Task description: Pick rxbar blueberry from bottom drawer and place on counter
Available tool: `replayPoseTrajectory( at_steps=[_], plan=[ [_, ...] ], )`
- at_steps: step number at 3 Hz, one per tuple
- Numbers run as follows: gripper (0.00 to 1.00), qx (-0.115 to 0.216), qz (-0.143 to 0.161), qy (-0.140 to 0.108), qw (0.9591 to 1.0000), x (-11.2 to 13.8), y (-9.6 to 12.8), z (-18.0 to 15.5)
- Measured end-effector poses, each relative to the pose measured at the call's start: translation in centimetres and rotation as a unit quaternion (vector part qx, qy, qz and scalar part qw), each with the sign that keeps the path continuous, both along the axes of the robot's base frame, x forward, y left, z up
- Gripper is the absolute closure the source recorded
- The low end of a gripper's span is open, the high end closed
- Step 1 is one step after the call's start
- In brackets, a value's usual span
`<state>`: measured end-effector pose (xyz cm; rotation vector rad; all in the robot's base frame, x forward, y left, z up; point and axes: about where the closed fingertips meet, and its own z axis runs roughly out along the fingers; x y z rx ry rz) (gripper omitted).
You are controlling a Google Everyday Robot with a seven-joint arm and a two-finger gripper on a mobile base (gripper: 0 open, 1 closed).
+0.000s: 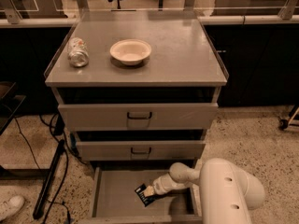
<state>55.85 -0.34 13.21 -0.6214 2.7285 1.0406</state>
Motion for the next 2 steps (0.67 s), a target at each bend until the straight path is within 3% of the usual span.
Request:
replayPoseTrajectory(
  at_steps=[1,2],
  plan=[
    [1.0,0.0,0.0,0.0,1.0,0.0,0.0,0.0],
    [0.73,0.0,0.0,0.0,1.0,-0.01,0.0,0.0]
  ],
)
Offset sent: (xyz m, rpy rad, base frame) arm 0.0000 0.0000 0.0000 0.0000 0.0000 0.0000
